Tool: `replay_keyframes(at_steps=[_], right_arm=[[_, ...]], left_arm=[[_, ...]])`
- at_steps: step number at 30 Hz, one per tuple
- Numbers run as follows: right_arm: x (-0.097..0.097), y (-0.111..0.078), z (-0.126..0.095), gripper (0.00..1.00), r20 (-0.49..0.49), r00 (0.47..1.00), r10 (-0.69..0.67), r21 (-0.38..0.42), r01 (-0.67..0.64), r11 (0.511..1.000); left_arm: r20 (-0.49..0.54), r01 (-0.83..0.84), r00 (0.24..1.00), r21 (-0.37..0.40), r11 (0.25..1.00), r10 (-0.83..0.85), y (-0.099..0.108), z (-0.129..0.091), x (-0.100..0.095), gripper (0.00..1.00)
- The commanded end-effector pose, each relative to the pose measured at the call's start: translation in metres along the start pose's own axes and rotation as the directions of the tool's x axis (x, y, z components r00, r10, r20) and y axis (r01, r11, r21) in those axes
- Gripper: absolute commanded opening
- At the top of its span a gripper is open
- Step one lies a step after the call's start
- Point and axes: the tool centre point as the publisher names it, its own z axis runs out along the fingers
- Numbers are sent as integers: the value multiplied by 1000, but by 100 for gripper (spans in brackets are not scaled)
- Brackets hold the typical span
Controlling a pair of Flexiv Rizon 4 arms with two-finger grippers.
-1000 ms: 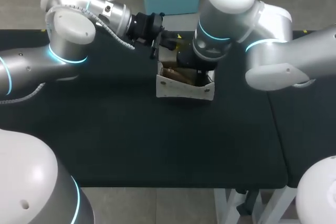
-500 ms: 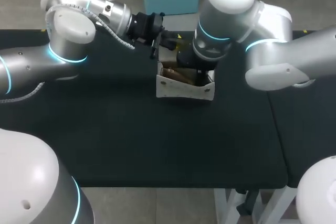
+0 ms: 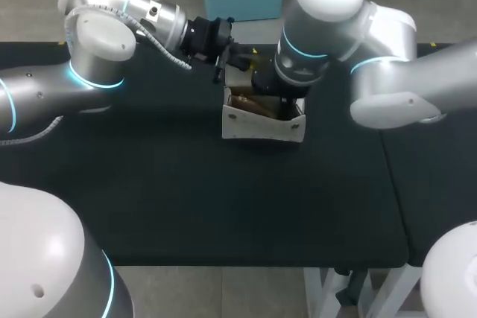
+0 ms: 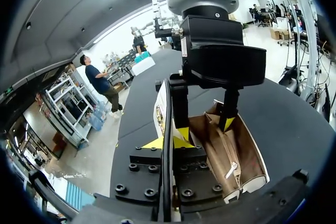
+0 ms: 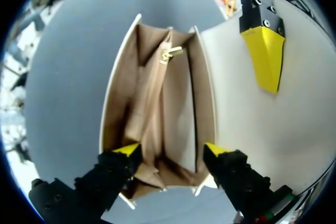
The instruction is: Pick up the bag, open it, inspect its contents, close it, and place it on the opposite side
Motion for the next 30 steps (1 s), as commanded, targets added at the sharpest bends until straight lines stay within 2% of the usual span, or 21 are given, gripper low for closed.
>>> replay_keyframes(at_steps=[1,2,3,4,5,9,16,23,29,30], right_arm=[[-2,5,9,42,17,1000,3,2,-4,1000],[-3,5,8,27,21,1000,4,1,-4,1000],[-4,5,7,19,26,1000,5,1,-5,1000],[-5,5,6,16,33,999,5,0,-5,1000],[-7,5,4,17,39,999,5,0,-5,1000],[-14,6,-8,29,82,997,1,-2,-1,1000],[-24,8,-46,29,191,981,-10,-13,12,1000],[-22,4,-82,17,291,957,-12,-5,15,1000],[-14,-1,-95,0,323,946,5,1,-6,1000],[-12,-2,-96,0,327,945,6,3,-8,1000]], left_arm=[[-1,-3,1000,6,1000,3,-7,5,3,0],[-1,-3,1000,5,1000,3,-7,5,3,0],[-1,-3,1000,5,1000,3,-7,6,3,0],[-1,-3,1000,3,1000,3,-7,6,3,0],[-1,-3,1000,2,1000,3,-7,6,3,0],[6,-2,1000,-4,1000,2,-8,6,2,0],[27,33,999,-21,999,-33,-12,4,-1,0],[34,139,990,0,990,-139,-2,9,-8,0],[45,192,980,15,981,-193,14,14,-10,0],[47,200,979,15,980,-201,16,15,-10,0]])
